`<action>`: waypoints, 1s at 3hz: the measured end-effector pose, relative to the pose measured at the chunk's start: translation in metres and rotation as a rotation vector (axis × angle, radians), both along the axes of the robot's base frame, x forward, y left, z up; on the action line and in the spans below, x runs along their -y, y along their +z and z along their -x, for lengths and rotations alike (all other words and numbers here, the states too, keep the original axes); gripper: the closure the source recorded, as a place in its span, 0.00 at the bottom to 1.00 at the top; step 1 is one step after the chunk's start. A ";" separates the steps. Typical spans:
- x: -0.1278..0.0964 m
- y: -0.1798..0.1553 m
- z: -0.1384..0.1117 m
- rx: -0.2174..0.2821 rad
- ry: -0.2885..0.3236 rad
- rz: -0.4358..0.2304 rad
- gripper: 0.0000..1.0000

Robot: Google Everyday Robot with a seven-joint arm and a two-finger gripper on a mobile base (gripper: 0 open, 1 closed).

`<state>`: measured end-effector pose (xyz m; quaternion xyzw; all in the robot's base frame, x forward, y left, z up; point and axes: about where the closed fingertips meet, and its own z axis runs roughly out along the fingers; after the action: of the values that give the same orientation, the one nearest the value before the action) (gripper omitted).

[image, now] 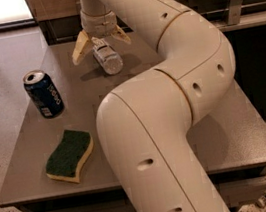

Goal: Pick blue plastic bottle

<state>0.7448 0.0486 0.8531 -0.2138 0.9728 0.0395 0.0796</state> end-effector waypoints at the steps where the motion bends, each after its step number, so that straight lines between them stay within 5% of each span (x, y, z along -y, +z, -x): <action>1: -0.007 -0.012 -0.004 -0.017 0.012 0.008 0.00; 3: -0.016 -0.029 -0.008 -0.045 0.044 0.021 0.01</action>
Offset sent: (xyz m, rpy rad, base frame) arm -0.0002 0.0006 -0.0208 -0.0592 0.1053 0.0313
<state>0.7524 0.0644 0.8243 -0.2350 0.9698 0.0357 0.0548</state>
